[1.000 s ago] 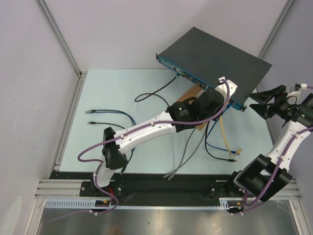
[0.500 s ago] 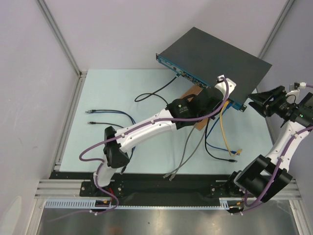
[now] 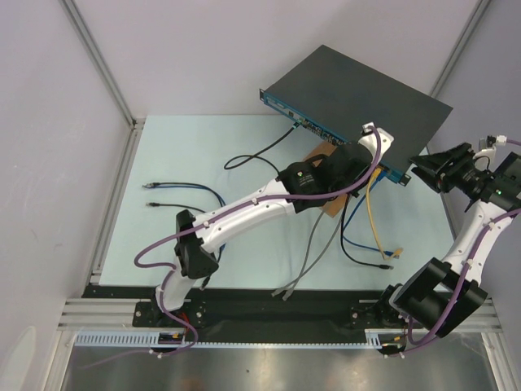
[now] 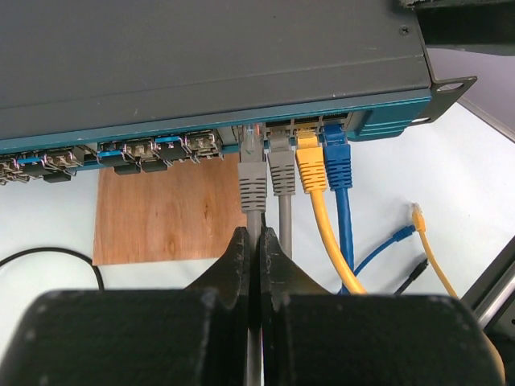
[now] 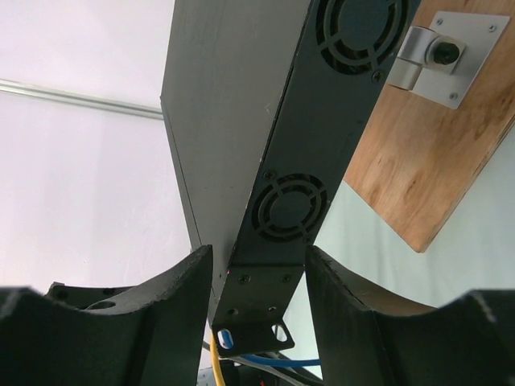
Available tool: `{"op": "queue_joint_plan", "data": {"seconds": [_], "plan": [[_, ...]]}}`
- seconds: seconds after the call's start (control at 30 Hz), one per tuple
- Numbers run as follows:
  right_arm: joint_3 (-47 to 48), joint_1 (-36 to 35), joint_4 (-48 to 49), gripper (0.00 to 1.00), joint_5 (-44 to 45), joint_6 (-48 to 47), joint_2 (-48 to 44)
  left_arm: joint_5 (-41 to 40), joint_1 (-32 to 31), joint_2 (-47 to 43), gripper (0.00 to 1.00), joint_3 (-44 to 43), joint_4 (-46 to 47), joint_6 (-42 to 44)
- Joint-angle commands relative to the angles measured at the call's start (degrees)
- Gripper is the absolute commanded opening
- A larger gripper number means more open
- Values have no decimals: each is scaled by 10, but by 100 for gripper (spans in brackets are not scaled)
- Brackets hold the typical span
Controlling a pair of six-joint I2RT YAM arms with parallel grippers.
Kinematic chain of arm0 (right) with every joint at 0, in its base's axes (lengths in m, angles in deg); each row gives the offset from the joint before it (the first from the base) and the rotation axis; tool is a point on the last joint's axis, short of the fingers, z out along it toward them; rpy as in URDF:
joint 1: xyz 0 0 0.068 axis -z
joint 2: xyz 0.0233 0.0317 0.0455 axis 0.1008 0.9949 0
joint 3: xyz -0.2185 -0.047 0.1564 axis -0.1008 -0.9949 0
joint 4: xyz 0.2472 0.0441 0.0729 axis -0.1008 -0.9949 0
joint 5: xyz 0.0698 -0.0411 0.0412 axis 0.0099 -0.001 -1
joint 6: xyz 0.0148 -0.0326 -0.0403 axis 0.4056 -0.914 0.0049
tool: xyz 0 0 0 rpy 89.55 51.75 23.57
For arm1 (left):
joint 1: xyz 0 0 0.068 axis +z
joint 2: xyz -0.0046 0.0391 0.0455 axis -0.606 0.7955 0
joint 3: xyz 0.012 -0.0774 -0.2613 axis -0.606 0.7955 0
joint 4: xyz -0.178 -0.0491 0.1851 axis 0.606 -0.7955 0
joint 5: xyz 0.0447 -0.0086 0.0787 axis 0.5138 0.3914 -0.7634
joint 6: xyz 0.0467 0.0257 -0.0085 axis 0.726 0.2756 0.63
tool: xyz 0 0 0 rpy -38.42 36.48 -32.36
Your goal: Insert the plug into the switch port
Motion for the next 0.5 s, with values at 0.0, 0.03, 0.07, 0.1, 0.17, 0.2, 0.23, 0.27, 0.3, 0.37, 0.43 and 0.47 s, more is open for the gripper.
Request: {"op": "queue_joint_plan", "data": {"seconds": [0.0,0.03,0.07,0.1,0.17,0.2,0.23,0.27,0.3,0.37,0.43,0.47], "plan": [[-1,-6,18,54,-3,2,-18,0,9,10,0,-31,12,-4],[0,-8,18,53,-2,1,-19,0,10,10,0,-31,11,-5],[0,-7,18,52,-3,0,-19,1,10,10,0,-31,10,-7],[0,-8,18,52,-3,-1,-19,1,13,11,0,-31,8,-9],[1,-8,19,52,-2,-1,-18,1,14,9,0,-30,2,-12],[1,-8,19,52,-2,-2,-19,1,16,8,0,-29,1,-14],[2,-8,18,51,-1,-2,-19,1,16,5,0,-25,-3,-15],[2,-8,18,51,1,-3,-19,1,17,-1,0,-23,-4,-14],[4,-8,18,51,3,-4,-19,1,16,-4,0,-21,-9,-12],[4,-9,19,50,4,-4,-19,-1,17,-6,0,-22,-15,-13],[6,-10,19,50,11,-4,-19,-4,15,-7,0,-24,-26,-15],[6,-10,20,50,13,-4,-19,-5,16,-7,0,-25,-28,-15]]}}
